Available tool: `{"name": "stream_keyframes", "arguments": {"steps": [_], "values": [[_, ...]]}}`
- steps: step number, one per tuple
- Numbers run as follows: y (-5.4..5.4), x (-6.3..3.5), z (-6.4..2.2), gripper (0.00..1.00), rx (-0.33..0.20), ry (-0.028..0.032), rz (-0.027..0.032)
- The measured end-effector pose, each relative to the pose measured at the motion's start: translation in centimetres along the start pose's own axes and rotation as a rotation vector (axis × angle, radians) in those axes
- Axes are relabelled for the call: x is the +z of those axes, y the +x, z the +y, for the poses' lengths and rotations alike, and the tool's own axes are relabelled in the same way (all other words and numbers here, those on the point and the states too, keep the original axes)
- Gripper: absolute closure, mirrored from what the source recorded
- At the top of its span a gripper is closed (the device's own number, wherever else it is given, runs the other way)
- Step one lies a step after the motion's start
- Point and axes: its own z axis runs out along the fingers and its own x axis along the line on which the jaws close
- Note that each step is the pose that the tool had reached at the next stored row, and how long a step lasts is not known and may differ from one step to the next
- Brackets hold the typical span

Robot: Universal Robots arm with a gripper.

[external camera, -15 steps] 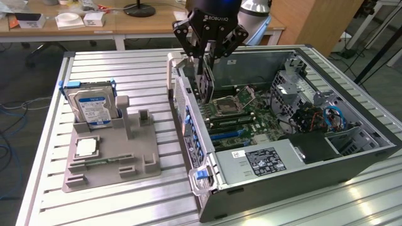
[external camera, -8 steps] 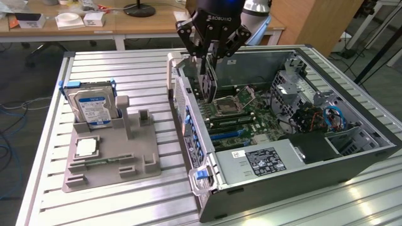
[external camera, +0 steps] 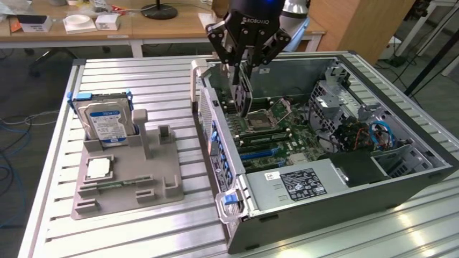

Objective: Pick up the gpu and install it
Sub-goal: 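Pick up the gpu and move the gpu toward the slot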

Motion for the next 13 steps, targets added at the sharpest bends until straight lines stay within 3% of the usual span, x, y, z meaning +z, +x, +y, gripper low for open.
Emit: {"name": "stream_keyframes", "arguments": {"steps": [13], "values": [[-1.2, -0.04, 0.09, 0.74, 0.0, 0.0001, 0.0]]}}
